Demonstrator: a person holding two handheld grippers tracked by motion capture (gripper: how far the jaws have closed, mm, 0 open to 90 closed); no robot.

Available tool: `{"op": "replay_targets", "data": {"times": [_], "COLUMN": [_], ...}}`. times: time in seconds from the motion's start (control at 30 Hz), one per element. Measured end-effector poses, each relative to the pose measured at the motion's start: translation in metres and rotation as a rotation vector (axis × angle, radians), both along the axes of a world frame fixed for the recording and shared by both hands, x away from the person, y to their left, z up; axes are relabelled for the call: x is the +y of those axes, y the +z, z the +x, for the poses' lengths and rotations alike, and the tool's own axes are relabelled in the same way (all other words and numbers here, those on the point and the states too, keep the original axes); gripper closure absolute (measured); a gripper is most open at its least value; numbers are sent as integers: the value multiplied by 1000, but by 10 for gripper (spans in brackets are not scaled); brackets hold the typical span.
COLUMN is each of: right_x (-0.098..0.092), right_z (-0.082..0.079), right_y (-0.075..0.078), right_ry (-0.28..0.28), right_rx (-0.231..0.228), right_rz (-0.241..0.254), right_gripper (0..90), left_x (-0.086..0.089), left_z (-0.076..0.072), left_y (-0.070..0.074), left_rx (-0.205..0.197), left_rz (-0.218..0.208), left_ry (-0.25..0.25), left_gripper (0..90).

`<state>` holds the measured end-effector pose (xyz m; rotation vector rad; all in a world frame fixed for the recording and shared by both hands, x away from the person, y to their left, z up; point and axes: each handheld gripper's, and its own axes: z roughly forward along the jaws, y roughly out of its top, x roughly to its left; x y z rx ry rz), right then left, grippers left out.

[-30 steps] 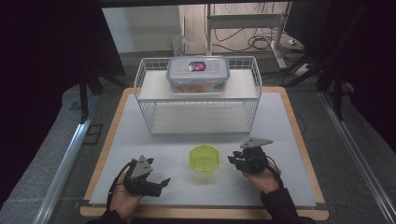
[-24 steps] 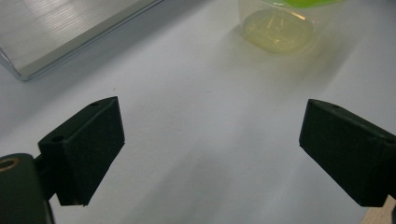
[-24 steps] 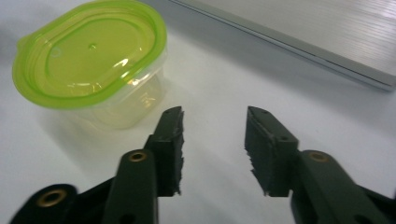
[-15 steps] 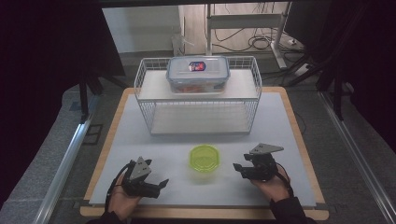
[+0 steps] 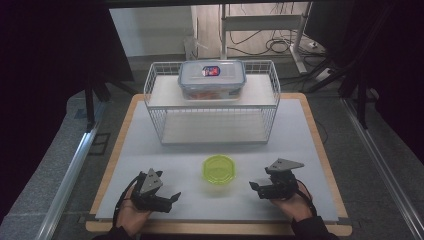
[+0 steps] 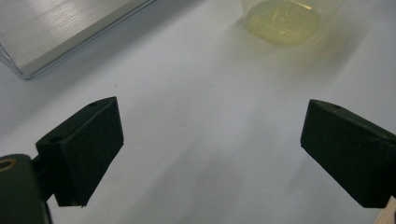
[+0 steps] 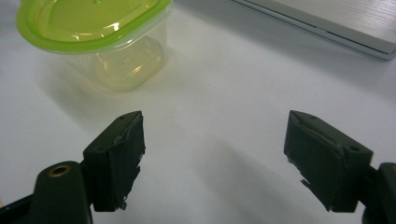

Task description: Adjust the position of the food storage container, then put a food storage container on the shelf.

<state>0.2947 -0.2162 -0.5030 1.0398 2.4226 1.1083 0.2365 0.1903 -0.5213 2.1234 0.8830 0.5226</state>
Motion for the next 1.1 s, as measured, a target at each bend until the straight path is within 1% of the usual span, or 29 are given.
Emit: {"op": "replay_targets", "data": {"times": [0.17, 0.2, 0.23, 0.27, 0.3, 0.33, 0.37, 0.4, 0.5, 0.53, 0.63, 0.7, 0.8, 0.87, 0.93, 1.03, 1.07, 1.1], "right_x": [1, 1, 1, 1, 1, 1, 1, 1, 2, 2, 3, 4, 8, 11, 14, 21, 26, 26], "right_z": [0, 1, 1, 2, 2, 2, 2, 1, 1, 1, 0, -1, -1, 1, 3, 7, 10, 10], "right_y": [1, 2, 2, 2, 3, 5, 5, 8, 10, 11, 15, 17, 20, 23, 26, 29, 29, 29], "right_ry": [-7, -27, -27, -37, -42, -56, -56, -57, -55, -56, -42, -38, -30, -18, -7, 12, 19, 19], "right_rx": [3, 32, 32, 66, 89, 104, 104, 95, 98, 90, 88, 83, 76, 90, 102, 131, 136, 136], "right_rz": [6, 1, 1, -8, 0, -2, -2, -6, -4, 3, 38, 59, 80, 117, 141, 185, 179, 179], "right_gripper": [191, 213, 213, 249, 262, 289, 289, 289, 293, 309, 376, 402, 452, 490, 524, 549, 556, 556], "left_x": [0, 0, 0, 0, 0, 0, 0, -1, -1, -1, -1, -1, -1, -2, -2, -2, -2, -2], "left_z": [1, 0, 0, 1, 0, 0, 0, 0, 0, 0, 0, 0, 0, 0, 0, 0, 0, 0], "left_y": [0, -1, -1, -1, -1, 0, 0, 0, 0, 0, 0, 0, 0, 0, 0, 0, 0, 0], "left_rx": [0, 2, 2, 1, -1, -1, 1, 0, -2, -2, -2, -1, 1, -1, -1, -2, -2, -3], "left_rz": [6, 3, 3, 4, 3, 4, 2, 3, 8, 9, 6, 3, 7, 9, 10, 13, 13, 13], "left_ry": [-6, -4, -4, -5, -4, -4, -5, -5, -7, -6, -5, -4, -5, -7, -8, -9, -9, -9], "left_gripper": [58, 58, 58, 58, 59, 59, 59, 58, 59, 58, 59, 59, 60, 60, 60, 60, 60, 60]}}
